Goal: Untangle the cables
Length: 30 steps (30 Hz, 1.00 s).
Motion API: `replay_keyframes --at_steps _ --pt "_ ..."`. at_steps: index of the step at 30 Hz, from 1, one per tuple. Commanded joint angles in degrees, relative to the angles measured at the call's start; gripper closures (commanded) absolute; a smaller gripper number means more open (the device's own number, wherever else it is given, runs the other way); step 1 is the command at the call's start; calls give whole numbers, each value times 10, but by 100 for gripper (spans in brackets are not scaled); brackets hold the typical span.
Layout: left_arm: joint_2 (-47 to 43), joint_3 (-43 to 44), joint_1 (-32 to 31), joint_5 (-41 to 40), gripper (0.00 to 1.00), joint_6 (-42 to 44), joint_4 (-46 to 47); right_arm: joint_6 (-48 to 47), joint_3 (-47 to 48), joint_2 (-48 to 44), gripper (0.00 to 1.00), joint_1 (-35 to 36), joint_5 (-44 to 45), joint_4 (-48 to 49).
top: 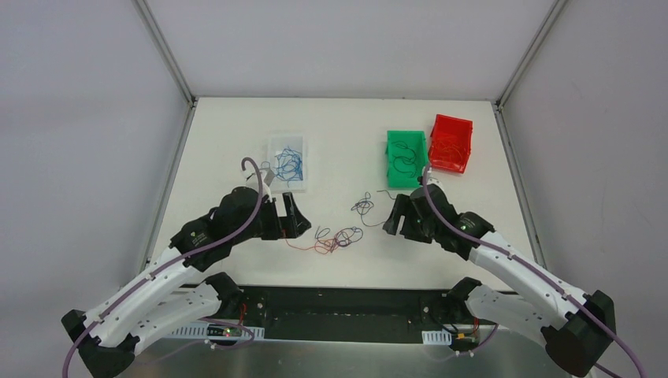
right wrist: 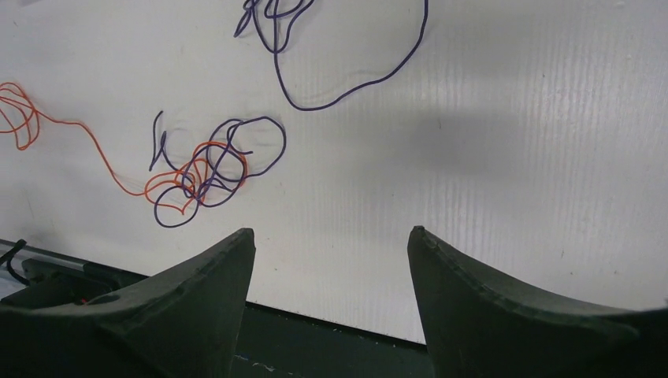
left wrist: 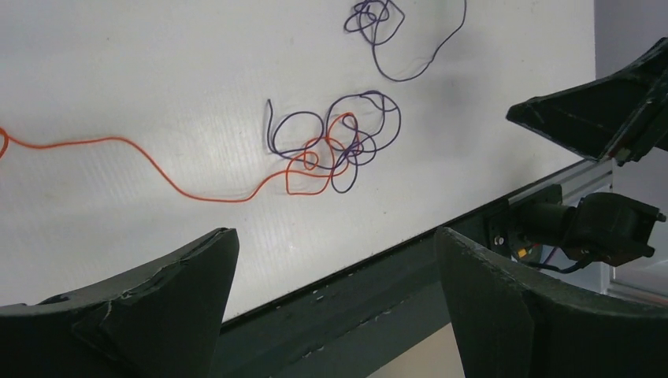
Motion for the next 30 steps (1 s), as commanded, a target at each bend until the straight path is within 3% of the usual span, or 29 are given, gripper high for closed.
replay_keyframes --at_steps 1,11,17,30 --pt "7 -16 -4 -14 1 -59 -41 36 3 -43 25 1 -16 -11" --pt "132 15 -5 -99 1 -14 -39 -3 51 64 25 2 -45 66" --pt "126 -15 -5 -164 1 -35 -15 -11 36 100 23 3 -99 171" --pt "140 -61 -3 -175 1 -74 24 -16 28 200 23 47 -118 267"
